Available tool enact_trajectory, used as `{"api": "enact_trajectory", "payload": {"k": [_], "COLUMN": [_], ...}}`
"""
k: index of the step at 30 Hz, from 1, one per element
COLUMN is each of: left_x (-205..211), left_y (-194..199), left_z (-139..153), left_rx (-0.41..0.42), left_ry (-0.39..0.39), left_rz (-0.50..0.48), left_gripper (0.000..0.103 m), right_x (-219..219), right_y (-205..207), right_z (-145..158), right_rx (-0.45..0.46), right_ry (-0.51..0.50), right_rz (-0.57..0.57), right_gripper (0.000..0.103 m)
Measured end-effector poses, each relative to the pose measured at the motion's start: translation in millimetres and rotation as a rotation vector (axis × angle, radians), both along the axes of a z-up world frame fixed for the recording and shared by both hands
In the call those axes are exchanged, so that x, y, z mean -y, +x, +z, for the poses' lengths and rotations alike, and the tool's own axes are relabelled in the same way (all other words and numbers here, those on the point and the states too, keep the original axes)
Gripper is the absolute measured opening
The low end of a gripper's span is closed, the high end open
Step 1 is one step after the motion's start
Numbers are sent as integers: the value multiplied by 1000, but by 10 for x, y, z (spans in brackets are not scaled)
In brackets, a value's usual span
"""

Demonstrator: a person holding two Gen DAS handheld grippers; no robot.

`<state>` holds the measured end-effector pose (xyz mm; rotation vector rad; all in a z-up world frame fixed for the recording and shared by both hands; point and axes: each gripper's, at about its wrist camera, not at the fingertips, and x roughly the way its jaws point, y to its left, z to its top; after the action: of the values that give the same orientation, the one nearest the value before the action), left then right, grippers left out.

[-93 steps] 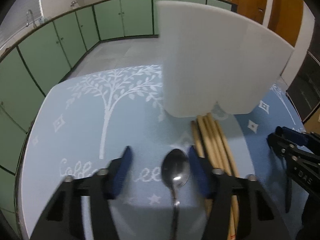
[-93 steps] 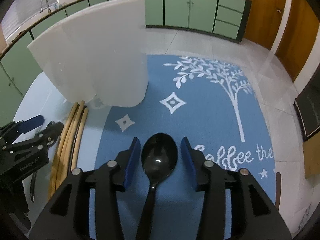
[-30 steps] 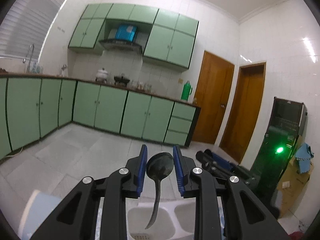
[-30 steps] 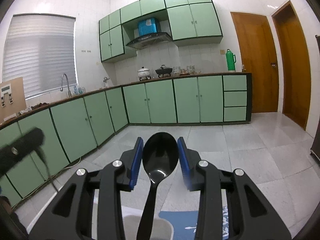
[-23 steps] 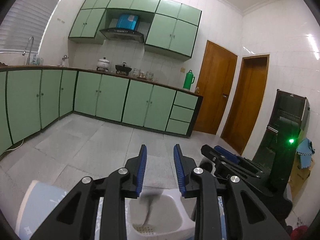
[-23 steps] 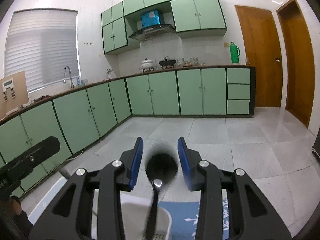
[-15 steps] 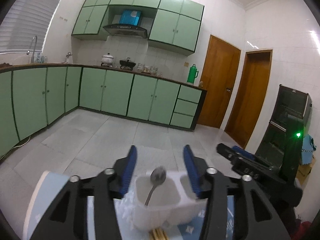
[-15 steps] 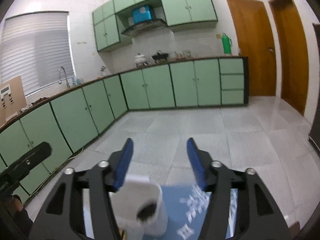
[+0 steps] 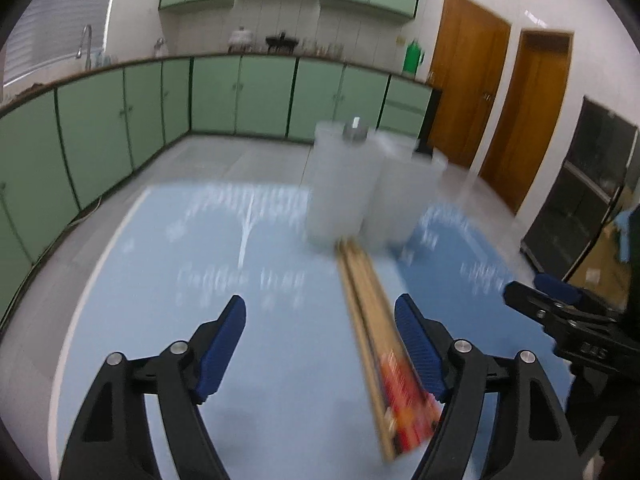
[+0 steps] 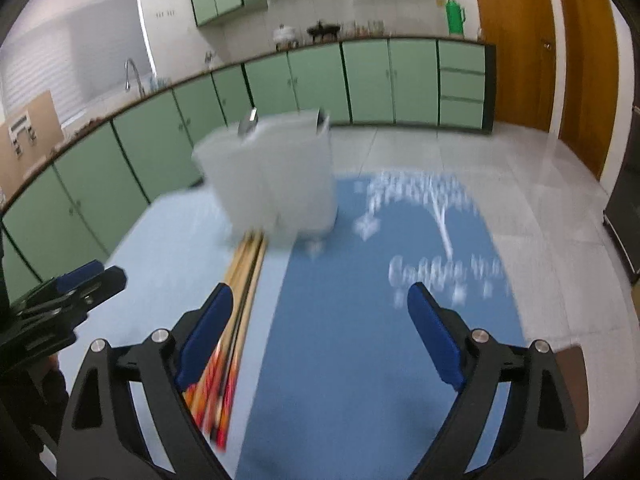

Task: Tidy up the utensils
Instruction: 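Move the right tool to the chopsticks and grasp one red chopstick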

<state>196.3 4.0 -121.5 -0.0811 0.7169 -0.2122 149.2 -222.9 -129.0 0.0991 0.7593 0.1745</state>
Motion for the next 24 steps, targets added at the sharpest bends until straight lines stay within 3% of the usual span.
{"api": "enact_trajectory", "payload": {"k": [4,11,24], "left_x": [-26,-92,-125], "left_y": [-150,-298,-338], "left_z": [-201,-470,-637], "left_rx": [-44,-103,-151], "left_ry": [26,55,61], "left_rz": [6,18,13], "left_gripper": [75,75,76], "right_x": [-141,-329,-480], "right_y": [-234,-448,-492], "right_z": [-164,-338,-513], "right_rx": [-47,-97,-134], "right_ry": [-2,-33,-122], "right_rz": [13,69,84], "right_gripper": [86,73,62]}}
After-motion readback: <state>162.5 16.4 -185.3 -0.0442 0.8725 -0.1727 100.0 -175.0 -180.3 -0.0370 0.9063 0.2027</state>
